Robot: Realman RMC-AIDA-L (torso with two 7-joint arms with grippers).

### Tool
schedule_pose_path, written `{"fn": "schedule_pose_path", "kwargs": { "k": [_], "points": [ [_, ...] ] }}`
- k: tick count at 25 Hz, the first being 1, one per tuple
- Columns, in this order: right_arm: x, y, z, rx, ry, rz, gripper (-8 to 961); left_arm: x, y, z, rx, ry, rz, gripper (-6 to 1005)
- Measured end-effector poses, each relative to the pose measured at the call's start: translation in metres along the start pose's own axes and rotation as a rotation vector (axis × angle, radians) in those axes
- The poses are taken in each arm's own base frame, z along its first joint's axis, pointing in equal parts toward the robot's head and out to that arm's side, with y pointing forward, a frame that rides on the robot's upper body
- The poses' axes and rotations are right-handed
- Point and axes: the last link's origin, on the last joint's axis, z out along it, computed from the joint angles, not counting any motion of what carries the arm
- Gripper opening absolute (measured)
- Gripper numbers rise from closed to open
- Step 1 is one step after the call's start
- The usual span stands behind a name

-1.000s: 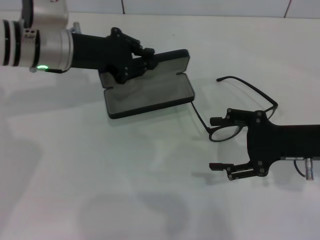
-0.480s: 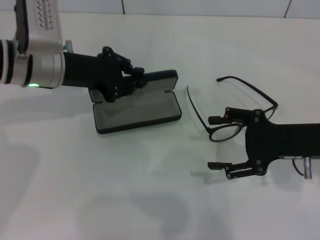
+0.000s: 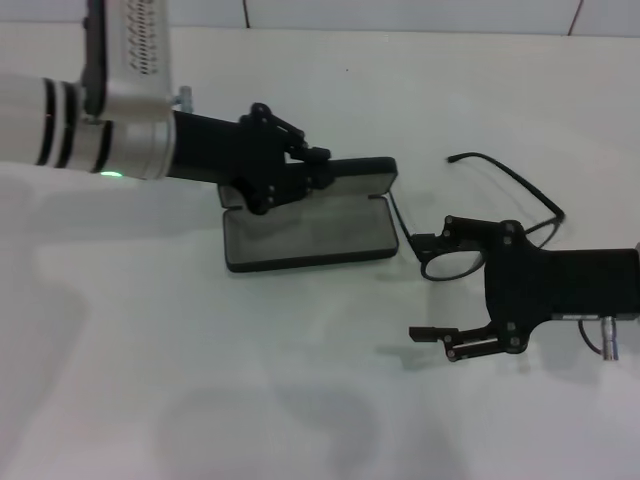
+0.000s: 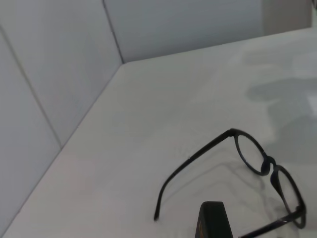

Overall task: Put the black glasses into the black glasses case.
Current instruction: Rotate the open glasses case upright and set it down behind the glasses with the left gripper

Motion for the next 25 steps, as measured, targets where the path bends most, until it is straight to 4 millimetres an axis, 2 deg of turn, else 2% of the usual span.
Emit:
{"fn": "schedule_pose_path", "kwargs": {
  "k": [13, 25],
  "points": [
    [0.001, 0.004, 0.001, 0.0, -0.007, 0.007, 855, 0.029, 0.001, 0.042, -0.054, 0.064, 0.093, 235],
    [0.003, 0.006, -0.001, 0.004, -0.004, 0.012, 855, 0.029, -0.003, 0.051, -0.011, 0.05, 0.077, 256]
  ]
}}
